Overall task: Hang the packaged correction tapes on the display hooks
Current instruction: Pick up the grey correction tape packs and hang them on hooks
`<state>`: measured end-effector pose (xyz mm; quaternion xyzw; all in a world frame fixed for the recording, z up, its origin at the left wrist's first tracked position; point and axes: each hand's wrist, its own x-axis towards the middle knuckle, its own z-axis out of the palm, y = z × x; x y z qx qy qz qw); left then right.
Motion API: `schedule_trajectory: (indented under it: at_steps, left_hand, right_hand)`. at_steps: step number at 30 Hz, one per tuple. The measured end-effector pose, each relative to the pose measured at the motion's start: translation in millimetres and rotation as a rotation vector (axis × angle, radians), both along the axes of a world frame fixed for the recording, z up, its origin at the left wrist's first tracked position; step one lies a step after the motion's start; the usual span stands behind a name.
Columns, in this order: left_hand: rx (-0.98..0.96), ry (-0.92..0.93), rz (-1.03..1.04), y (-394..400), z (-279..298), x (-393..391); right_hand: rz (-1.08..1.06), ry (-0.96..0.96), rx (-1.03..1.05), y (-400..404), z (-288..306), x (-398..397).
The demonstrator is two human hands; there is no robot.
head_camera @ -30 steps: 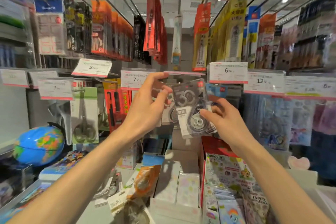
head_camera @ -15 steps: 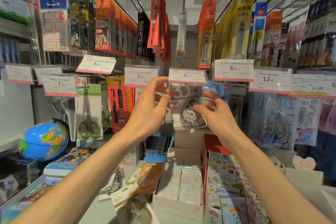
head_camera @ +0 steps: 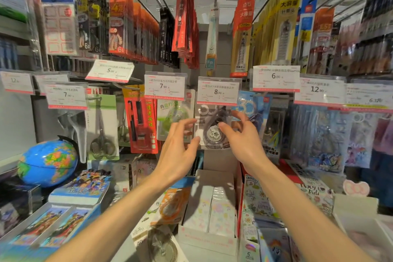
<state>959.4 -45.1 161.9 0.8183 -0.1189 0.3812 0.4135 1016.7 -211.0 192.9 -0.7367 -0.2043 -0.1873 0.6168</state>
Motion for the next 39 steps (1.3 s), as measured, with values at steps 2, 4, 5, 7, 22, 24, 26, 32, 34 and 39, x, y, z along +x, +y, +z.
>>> schedule_trajectory:
  at_steps: [2, 4, 5, 7, 22, 24, 26, 32, 34, 39]
  left_hand:
    - [-0.018, 0.016, -0.015, 1, -1, 11]
    - [0.004, 0.016, -0.026, 1, -2, 19]
    - [0.016, 0.009, -0.025, 2, -2, 23]
    - [0.026, 0.006, -0.017, 3, -3, 30]
    - [0.117, 0.115, 0.061, 7, -4, 48]
    - [0.110, 0.135, 0.057, 8, -4, 42]
    - [0.095, 0.153, 0.034, 7, -6, 35]
    - [0.032, 0.189, 0.020, 10, -25, 5]
    - [0.007, 0.214, 0.027, 14, -38, -10]
    - [-0.117, 0.267, 0.091, 29, -79, -47]
  right_hand:
    - [-0.043, -0.022, -0.034, 2, -2, 0]
    - [-0.080, -0.054, -0.080, 2, -8, 0]
    - [-0.104, -0.093, -0.120, 1, -12, -2]
    - [-0.171, -0.219, -0.225, -3, -21, -7]
    - [-0.247, -0.315, -0.535, -4, -31, 2]
    - [-0.241, -0.268, -0.508, -5, -31, -1]
    - [-0.224, -0.194, -0.468, -6, -32, -5]
    - [-0.112, 0.032, -0.376, -7, -42, -25]
    - [-0.071, 0.082, -0.343, -5, -51, -34]
    - [-0.013, 0.131, -0.321, 8, -90, -62]
